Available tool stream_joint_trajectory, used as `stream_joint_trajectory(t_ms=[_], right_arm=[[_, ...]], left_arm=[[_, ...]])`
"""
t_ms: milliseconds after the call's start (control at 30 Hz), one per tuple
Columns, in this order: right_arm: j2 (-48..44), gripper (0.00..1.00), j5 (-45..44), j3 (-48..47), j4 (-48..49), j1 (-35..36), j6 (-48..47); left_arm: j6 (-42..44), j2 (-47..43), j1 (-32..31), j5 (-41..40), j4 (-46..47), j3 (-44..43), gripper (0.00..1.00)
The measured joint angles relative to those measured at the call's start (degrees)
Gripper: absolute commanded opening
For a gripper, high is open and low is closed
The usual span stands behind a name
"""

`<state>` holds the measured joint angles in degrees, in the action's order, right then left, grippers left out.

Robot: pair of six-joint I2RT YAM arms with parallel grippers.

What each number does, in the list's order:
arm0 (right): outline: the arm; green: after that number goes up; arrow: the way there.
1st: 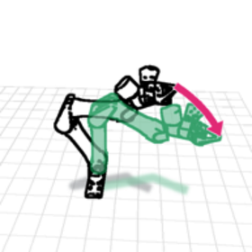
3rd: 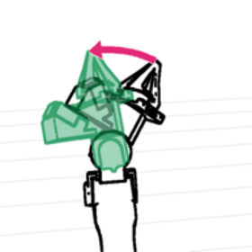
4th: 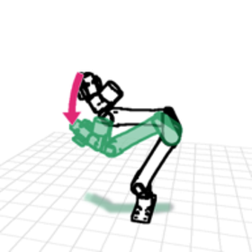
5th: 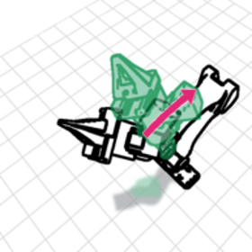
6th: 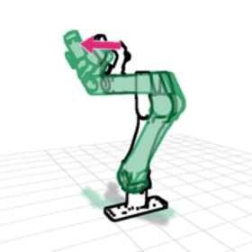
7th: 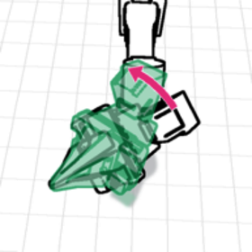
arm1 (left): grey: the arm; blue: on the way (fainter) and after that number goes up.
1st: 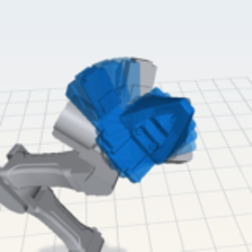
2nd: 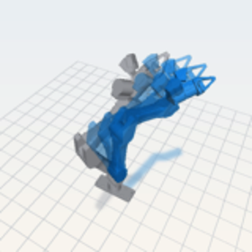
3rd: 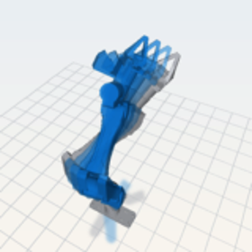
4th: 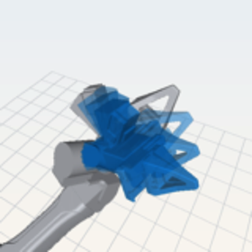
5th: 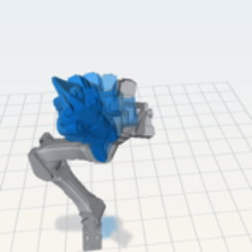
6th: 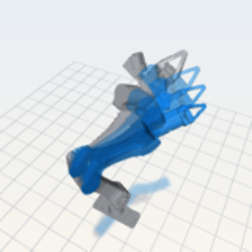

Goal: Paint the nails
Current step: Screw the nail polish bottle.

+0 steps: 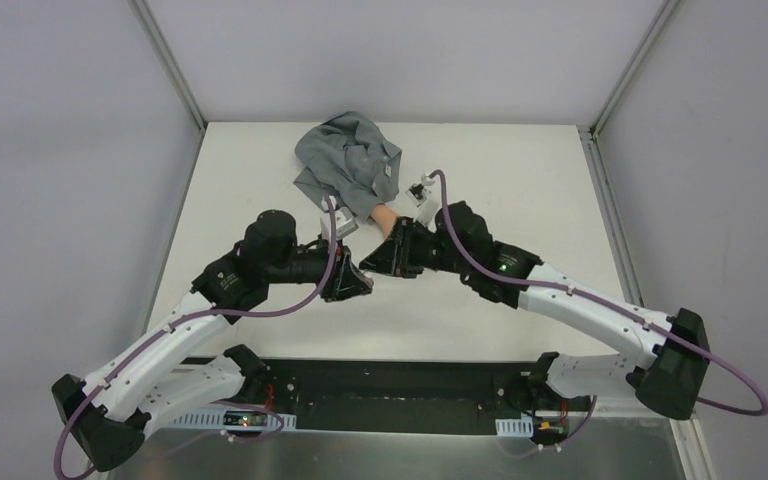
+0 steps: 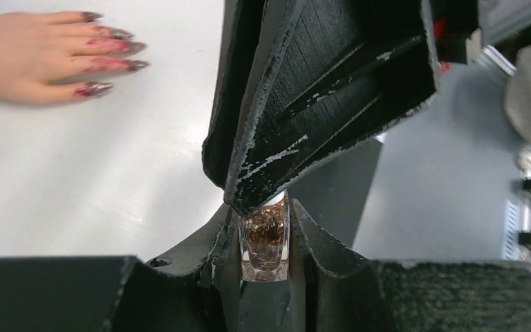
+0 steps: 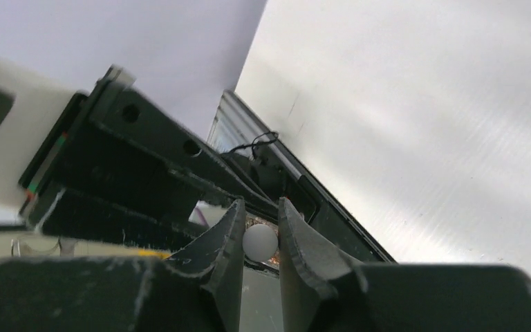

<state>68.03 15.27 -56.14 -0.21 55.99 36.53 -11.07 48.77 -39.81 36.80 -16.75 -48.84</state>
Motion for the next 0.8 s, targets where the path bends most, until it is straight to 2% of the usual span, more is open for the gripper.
stream_joint_trajectory(t_ms=[400, 567, 700, 733, 800], right_arm=[[15.2, 0.0, -14.3, -7.6, -2.3, 1.6, 13.5], [18.9, 0.0, -18.7, -10.4, -2.2, 1.9, 16.7], [19.7, 0.0, -21.2, -11.3, -2.9, 2.0, 17.2], [19.8, 0.02, -21.6, -11.4, -3.1, 2.0, 17.2], [19.8, 0.18, -22.2, -11.7, -3.7, 2.0, 16.9]], left_arm=[[1.2, -0.4, 0.0, -23.5, -3.2, 3.0, 0.0], [2.3, 0.4, 0.0, -29.7, -2.6, 3.1, 0.0], [3.1, 1.7, -0.3, -31.3, -1.3, 3.1, 0.0], [3.2, 1.8, -0.3, -31.2, -1.2, 3.1, 0.0], [3.5, 2.3, -0.3, -30.8, -0.7, 3.1, 0.0]])
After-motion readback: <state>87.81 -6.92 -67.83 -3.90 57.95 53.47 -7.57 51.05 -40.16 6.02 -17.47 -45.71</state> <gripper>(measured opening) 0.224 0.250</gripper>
